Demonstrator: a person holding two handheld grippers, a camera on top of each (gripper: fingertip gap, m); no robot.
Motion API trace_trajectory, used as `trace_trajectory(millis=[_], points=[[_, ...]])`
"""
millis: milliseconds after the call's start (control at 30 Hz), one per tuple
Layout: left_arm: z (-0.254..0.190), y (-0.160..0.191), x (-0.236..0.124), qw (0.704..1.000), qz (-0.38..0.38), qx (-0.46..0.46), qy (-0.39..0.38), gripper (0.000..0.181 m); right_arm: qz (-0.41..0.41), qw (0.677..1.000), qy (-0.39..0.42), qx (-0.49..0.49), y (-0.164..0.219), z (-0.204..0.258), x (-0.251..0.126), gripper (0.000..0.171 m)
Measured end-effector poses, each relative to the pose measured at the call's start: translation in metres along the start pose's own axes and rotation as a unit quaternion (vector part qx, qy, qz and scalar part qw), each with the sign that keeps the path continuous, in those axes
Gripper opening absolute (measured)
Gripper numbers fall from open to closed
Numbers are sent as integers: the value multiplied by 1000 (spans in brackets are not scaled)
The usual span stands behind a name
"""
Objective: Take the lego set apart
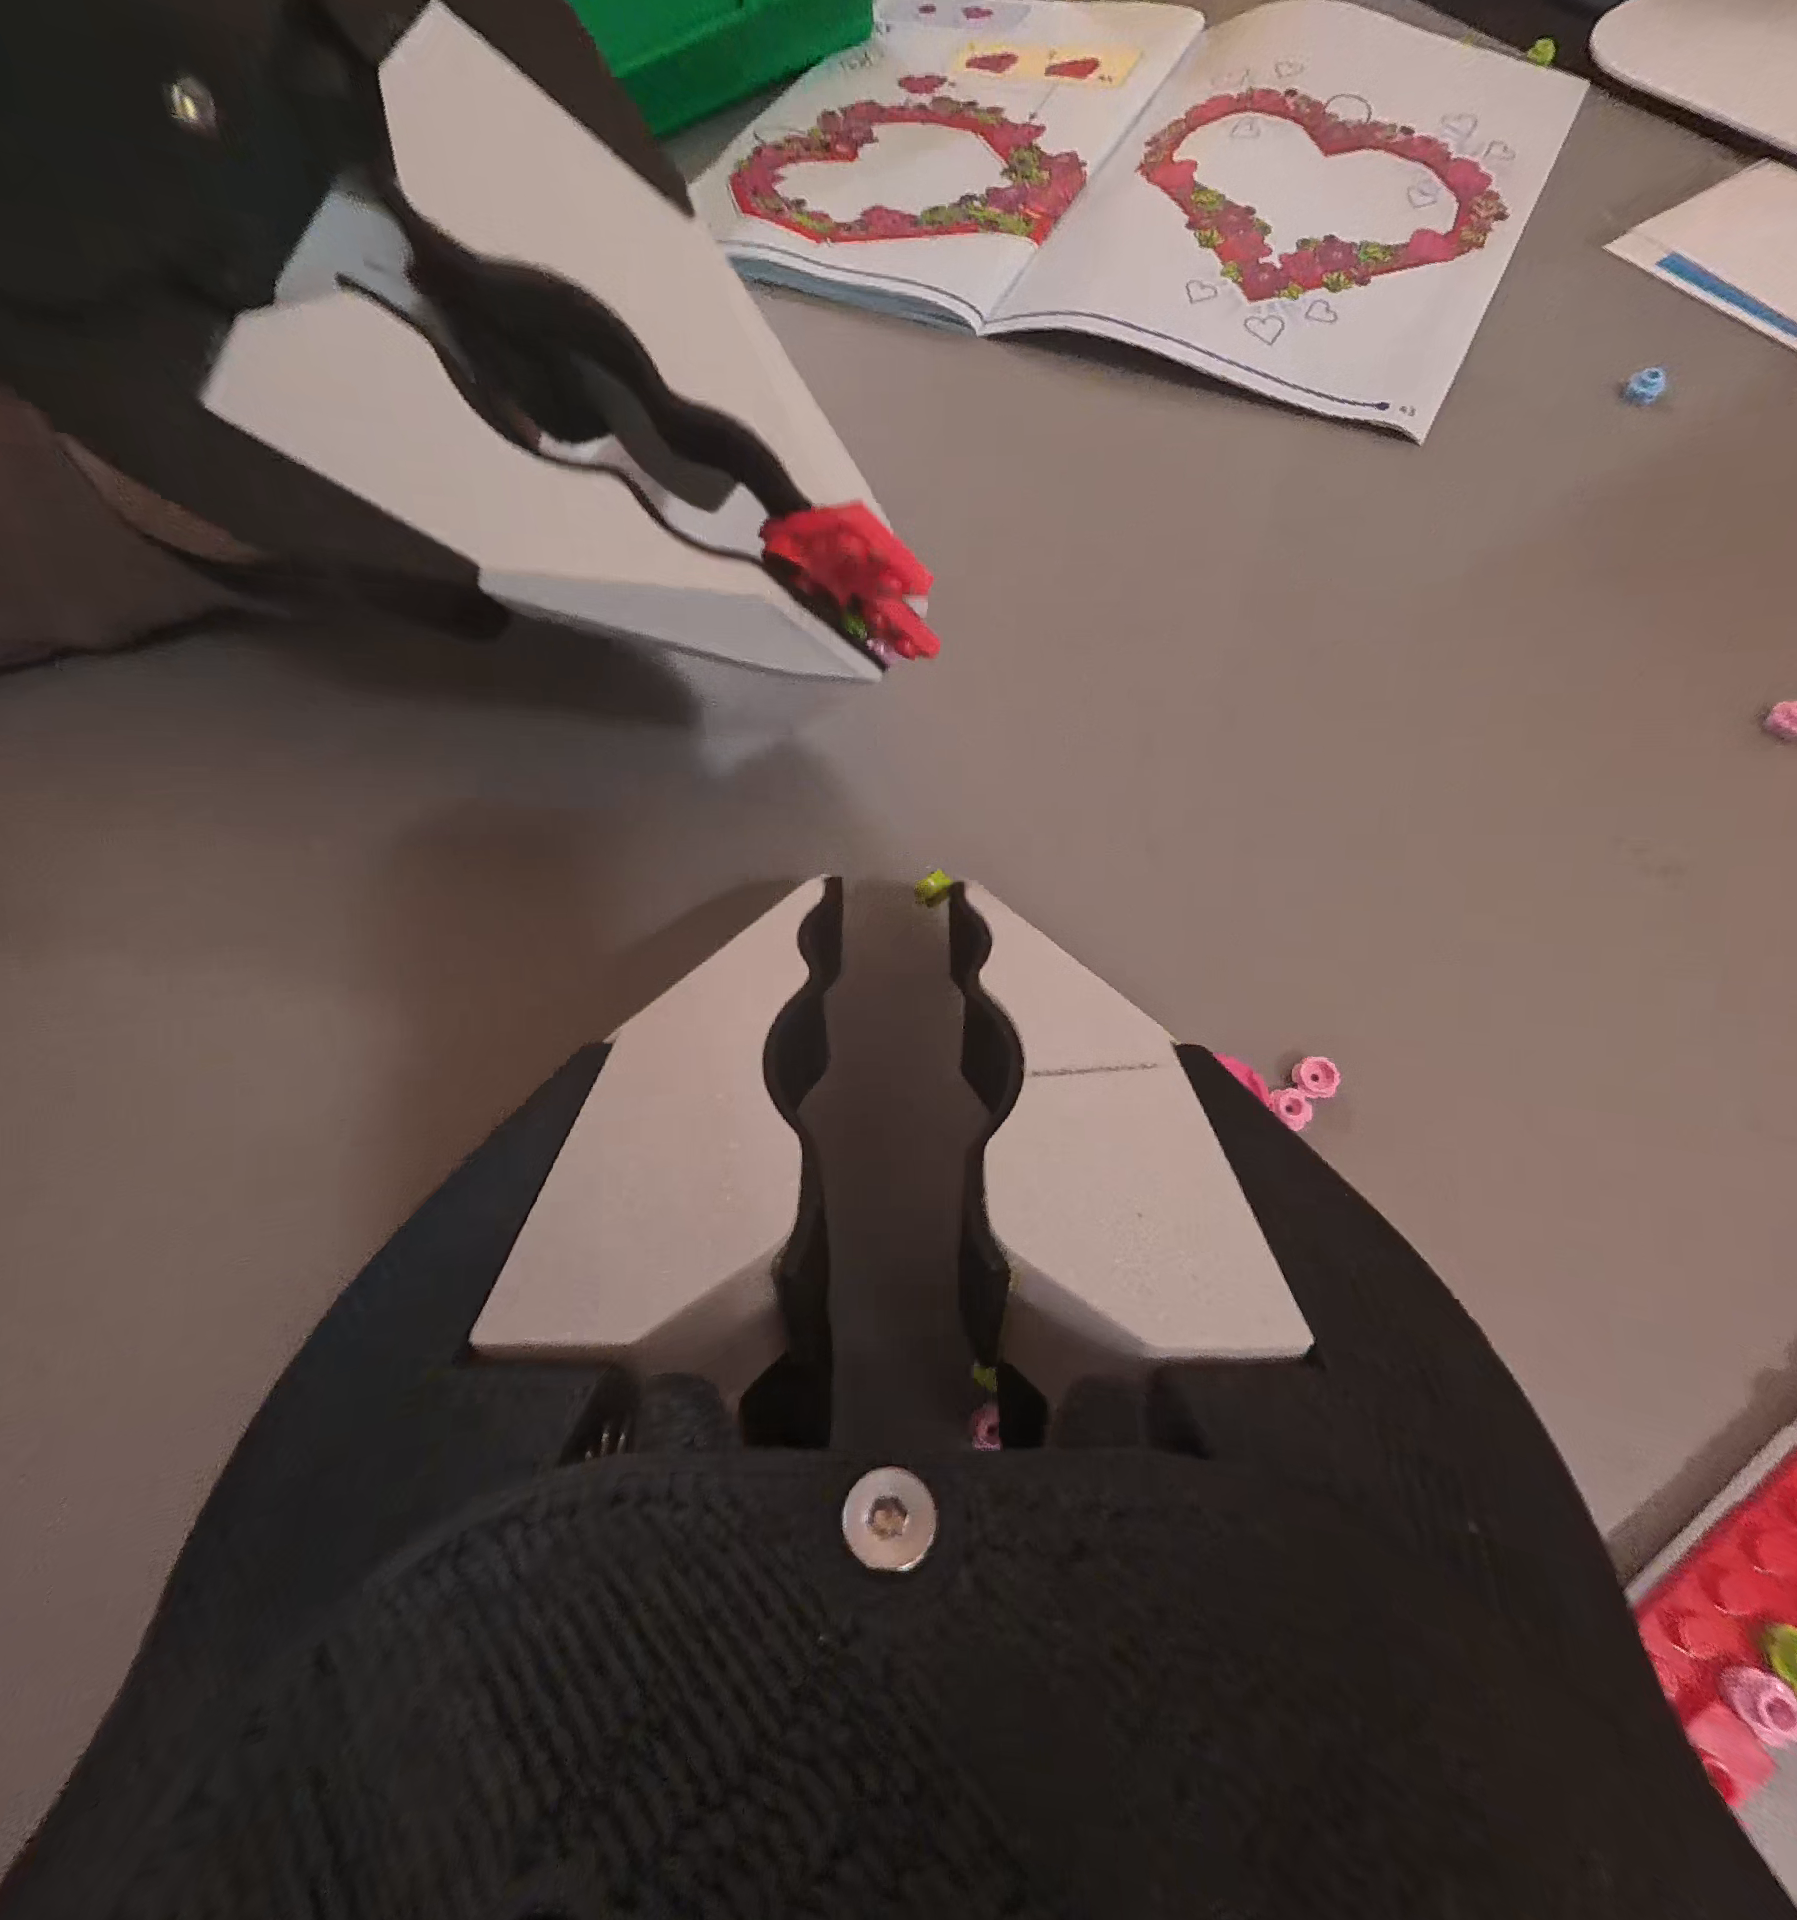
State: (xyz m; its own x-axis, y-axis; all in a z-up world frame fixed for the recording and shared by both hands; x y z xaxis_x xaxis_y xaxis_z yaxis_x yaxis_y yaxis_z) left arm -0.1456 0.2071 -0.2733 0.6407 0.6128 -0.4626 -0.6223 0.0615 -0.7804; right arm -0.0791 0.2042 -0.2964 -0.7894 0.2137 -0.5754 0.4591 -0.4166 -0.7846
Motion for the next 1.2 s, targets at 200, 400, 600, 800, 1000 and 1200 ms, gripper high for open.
trace_trajectory(millis=[200,400,600,800,1000,1200], points=[[3,-5,-4,988,-58,-129,59,5,40,998,26,-43,9,0,6,41],[4,-9,-7,957,-105,-243,122,5,-29,995,31,-95,-11,11,-2,47],[-4,-15,-6,923,-131,-312,183,5,-66,983,59,-163,-22,21,-6,46],[-14,-20,-3,914,-131,-324,207,5,-72,968,99,-217,-25,27,-4,30],[-17,-23,-4,908,-146,-321,227,5,-83,960,116,-239,-28,26,-8,16],[-9,-24,-10,882,-181,-356,251,8,-85,958,117,-249,-28,27,-10,16]])
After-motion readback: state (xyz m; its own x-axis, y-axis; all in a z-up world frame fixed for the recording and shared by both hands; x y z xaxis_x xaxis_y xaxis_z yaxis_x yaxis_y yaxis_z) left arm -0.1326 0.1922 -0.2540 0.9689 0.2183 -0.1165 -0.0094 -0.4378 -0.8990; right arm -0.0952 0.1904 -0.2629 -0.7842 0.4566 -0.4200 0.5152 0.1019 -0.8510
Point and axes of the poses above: each gripper's, where its closed fingertips meet, x out along the fingers, y out of its underside, z = x × y across the jaws, the point moved 3 cm from there along -x, back along the fingers, and after that the axes turned 10 degrees about x, right-handed, at the moved point
